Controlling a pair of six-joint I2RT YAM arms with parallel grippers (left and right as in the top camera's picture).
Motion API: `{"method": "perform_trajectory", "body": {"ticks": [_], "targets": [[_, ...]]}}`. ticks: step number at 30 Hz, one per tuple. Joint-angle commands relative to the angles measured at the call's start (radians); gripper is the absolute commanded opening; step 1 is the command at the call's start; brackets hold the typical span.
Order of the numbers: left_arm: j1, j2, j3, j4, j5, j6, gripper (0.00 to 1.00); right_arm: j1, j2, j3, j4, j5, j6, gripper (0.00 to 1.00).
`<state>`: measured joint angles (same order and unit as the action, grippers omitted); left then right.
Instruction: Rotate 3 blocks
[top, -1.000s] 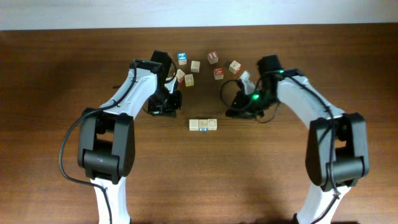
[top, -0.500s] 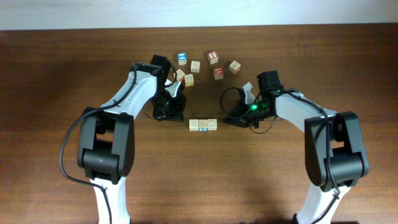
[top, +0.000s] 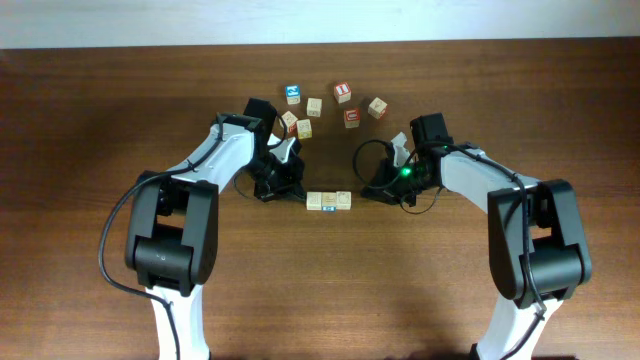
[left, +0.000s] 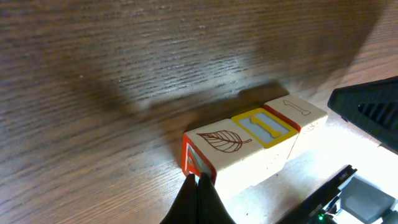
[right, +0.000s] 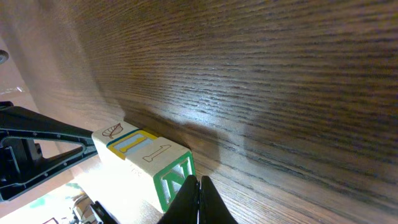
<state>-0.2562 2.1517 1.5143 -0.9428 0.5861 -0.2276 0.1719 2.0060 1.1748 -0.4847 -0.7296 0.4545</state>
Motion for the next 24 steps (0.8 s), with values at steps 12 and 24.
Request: {"method": "perform_trajectory", "body": {"ticks": [12, 24], "targets": [[-0.004, -0.003, -0.005, -0.005, 0.022, 0.019, 0.0, 0.069, 0.015, -0.009, 0.007, -0.043, -0.134, 0.04], [-0.004, -0.003, -0.005, -0.011, 0.022, 0.019, 0.0, 0.048, 0.043, 0.003, 0.014, -0.083, -0.092, 0.04]]}}
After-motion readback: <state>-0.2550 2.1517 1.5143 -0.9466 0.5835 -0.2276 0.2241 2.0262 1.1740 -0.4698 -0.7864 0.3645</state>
